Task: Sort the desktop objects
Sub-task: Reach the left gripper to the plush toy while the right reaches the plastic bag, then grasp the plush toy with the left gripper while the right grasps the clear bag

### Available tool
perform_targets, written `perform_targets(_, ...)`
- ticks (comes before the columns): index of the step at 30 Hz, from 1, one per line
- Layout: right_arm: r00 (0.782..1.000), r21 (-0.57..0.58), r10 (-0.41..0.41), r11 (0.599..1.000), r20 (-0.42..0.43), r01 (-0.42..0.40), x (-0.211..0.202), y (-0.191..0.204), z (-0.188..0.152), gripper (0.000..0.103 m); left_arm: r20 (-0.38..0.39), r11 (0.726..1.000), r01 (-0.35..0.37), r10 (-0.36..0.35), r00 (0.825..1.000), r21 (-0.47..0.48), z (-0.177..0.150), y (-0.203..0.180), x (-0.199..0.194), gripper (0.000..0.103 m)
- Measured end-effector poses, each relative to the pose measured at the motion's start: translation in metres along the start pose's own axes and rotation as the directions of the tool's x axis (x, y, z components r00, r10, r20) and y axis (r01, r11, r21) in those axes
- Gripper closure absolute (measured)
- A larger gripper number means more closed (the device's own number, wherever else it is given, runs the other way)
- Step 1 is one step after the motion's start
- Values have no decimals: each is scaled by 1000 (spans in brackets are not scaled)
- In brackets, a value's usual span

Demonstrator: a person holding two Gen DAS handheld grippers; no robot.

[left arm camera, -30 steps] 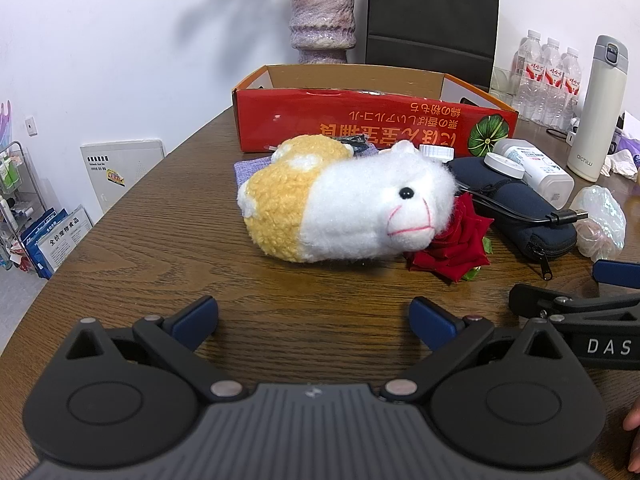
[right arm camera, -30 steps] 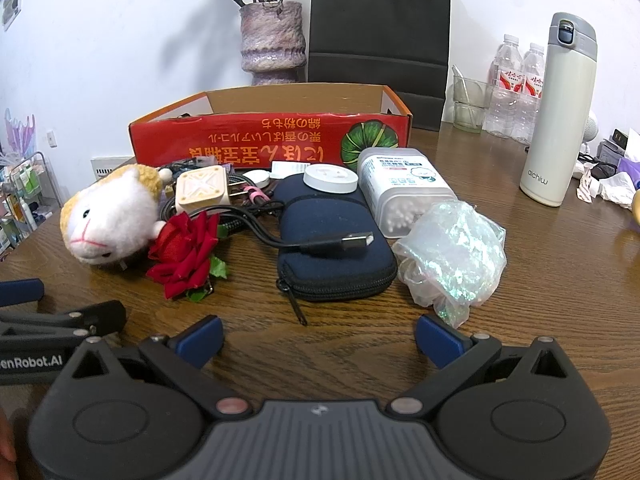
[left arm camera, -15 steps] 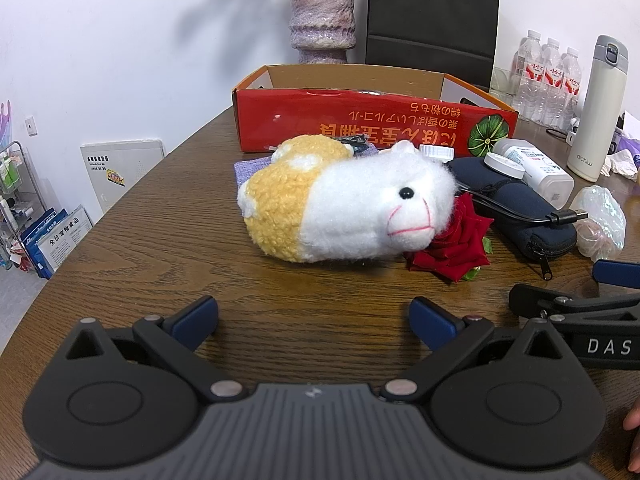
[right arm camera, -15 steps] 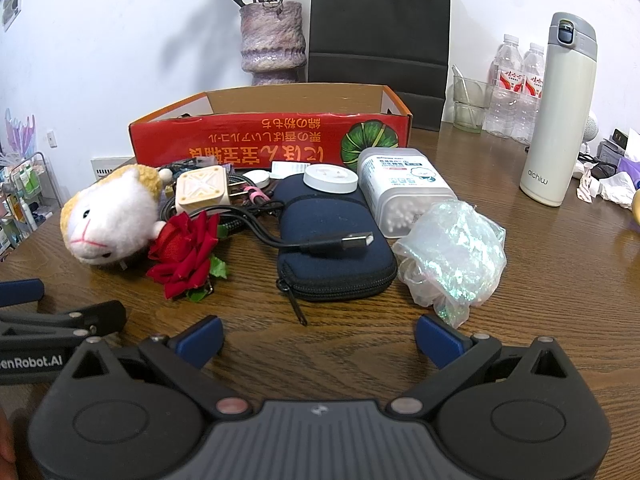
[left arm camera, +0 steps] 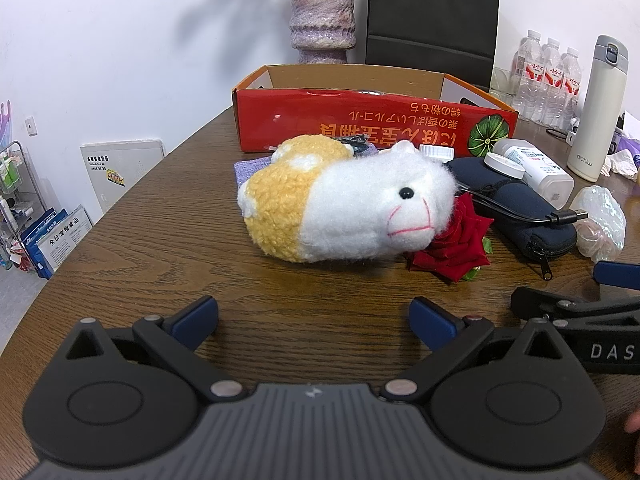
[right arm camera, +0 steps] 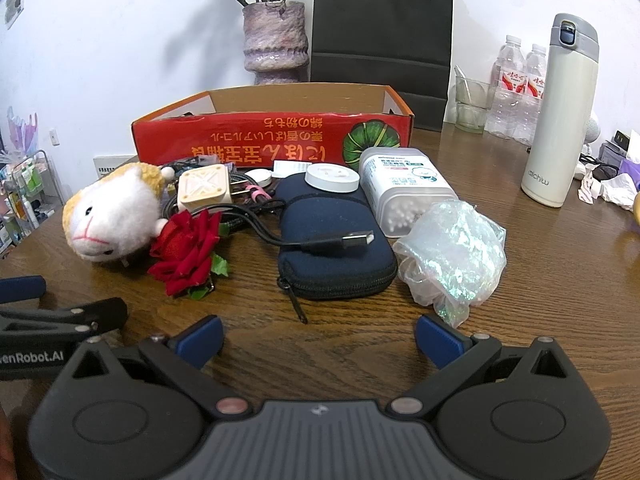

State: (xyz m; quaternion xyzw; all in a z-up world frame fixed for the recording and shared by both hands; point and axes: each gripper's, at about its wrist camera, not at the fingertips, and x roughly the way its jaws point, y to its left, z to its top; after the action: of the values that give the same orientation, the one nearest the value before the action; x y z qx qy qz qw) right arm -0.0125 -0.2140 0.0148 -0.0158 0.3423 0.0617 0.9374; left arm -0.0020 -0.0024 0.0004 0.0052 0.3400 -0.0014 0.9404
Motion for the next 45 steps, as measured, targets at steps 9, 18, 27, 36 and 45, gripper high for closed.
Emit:
perform_targets(9,998,-51,56,997,-28,-57,-7,-2,-2,0,16,996,75,-75,997,43,-4,2,-14,0)
perform_targets(18,984,59,75,995,163,-86,-51,-44,23,0,149,977,106,-79,986,-185,58,7,-19,0)
perform_targets(27,994,173,-38,985,105,19,-21,-88,35,18,38,991,-114,116,992,-69,34,35,-16,0)
perform_targets(36,999,124,8,992,46,-14,-5,-85,33,61,29,989,-68,72,997,-128,45,48,-3,54)
perform_targets(45,993,133,-34,991,111,19,-26,-90,33,76,128,985,-5,27,991,-171,43,49,-37,63)
